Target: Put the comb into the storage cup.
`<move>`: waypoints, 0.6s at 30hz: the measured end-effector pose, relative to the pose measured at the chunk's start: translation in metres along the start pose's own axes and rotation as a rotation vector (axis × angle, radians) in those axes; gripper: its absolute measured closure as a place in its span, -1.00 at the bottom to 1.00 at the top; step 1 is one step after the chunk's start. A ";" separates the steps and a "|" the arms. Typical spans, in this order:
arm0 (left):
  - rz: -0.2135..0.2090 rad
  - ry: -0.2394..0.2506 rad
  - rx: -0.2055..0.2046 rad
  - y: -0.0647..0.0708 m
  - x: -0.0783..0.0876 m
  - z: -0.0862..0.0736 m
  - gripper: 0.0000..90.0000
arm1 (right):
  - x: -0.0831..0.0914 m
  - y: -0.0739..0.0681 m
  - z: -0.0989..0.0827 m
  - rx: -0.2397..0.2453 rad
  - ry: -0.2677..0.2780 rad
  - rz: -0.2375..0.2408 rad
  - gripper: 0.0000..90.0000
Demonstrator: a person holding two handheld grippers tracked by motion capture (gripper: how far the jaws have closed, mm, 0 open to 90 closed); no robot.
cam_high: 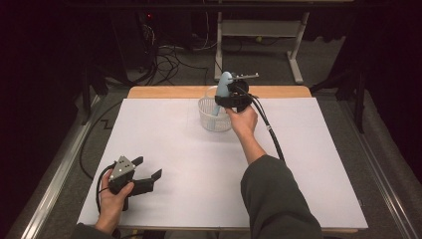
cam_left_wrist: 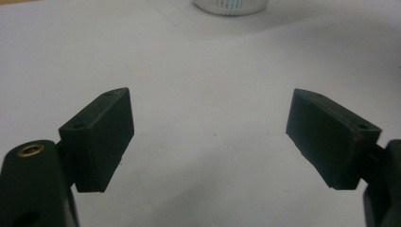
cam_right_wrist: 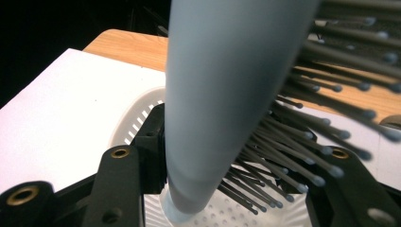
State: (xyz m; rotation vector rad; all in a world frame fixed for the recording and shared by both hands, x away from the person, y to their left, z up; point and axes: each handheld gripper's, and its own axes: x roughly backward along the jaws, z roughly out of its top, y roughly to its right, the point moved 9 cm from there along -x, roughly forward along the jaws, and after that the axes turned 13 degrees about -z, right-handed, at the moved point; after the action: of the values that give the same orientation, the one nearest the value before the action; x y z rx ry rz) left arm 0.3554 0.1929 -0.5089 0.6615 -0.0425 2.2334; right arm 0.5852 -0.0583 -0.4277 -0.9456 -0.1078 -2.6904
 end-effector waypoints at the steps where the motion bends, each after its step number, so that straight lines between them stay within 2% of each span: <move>1: 0.001 0.001 -0.001 0.000 0.000 0.000 -0.62 | 0.000 0.001 0.000 -0.002 -0.004 0.001 0.09; 9: 0.009 0.000 0.002 -0.001 0.001 0.000 -0.62 | 0.001 0.007 -0.002 -0.005 -0.029 -0.002 0.04; 12: 0.010 0.000 0.006 -0.001 0.001 0.000 -0.62 | 0.002 0.011 -0.003 0.010 -0.032 -0.015 0.00; 18: 0.009 0.003 0.012 -0.002 0.001 0.000 -0.62 | 0.001 0.019 -0.008 -0.004 -0.049 -0.014 -0.10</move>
State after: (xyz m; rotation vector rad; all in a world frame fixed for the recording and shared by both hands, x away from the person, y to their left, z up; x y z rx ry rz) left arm 0.3560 0.1954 -0.5090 0.6657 -0.0304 2.2448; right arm 0.5853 -0.0780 -0.4333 -1.0164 -0.1204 -2.6817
